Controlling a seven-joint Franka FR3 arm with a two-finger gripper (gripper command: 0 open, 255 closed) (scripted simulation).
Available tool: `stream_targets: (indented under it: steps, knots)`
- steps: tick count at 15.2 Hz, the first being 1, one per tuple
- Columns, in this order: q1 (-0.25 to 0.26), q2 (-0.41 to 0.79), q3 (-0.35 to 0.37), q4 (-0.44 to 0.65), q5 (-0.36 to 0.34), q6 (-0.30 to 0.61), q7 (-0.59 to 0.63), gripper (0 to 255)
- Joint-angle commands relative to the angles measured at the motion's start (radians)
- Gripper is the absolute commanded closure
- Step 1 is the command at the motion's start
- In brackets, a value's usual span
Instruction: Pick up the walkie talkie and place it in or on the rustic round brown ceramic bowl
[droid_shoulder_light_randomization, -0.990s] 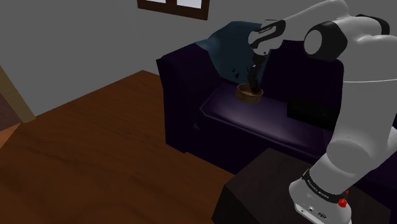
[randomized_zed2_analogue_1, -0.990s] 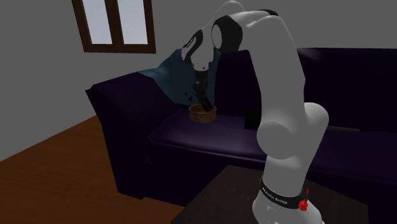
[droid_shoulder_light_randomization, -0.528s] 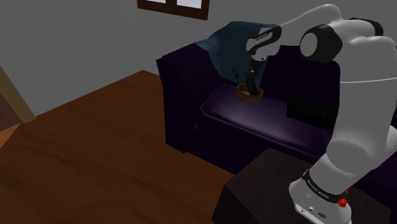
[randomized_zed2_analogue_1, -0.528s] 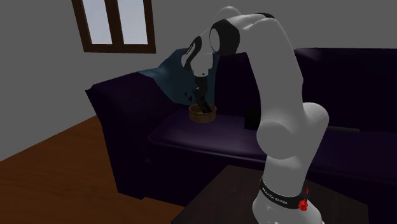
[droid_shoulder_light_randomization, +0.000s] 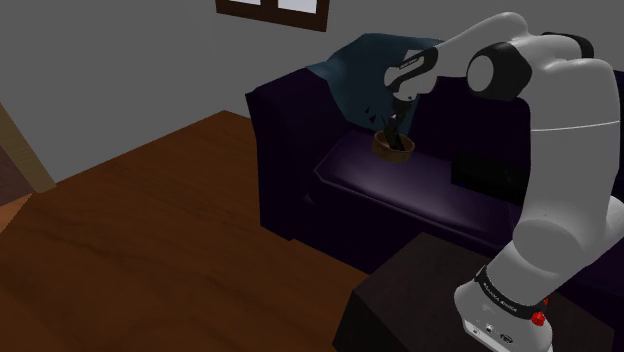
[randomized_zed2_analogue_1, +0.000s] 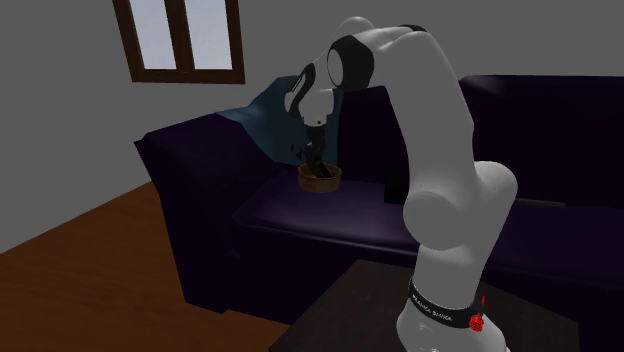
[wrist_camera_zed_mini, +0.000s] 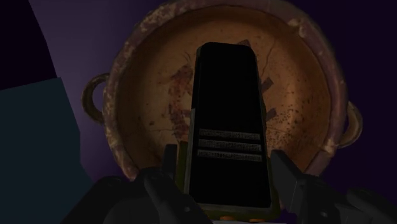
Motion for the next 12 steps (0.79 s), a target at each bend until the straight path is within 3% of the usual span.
stream_targets:
  steps: [1, 4, 5, 10, 12]
  knots:
    - [-0.001, 0.004, -0.002, -0.01, -0.002, 0.0, 0.001, 255]
    - [-0.001, 0.004, -0.002, -0.01, -0.002, 0.0, 0.001, 255]
    - [0.001, -0.003, -0.003, -0.019, -0.003, 0.002, 0.002, 0]
    - [-0.001, 0.004, -0.002, -0.01, -0.002, 0.0, 0.001, 0]
    - [0.005, -0.028, -0.01, 0.01, -0.015, -0.051, 0.009, 0]
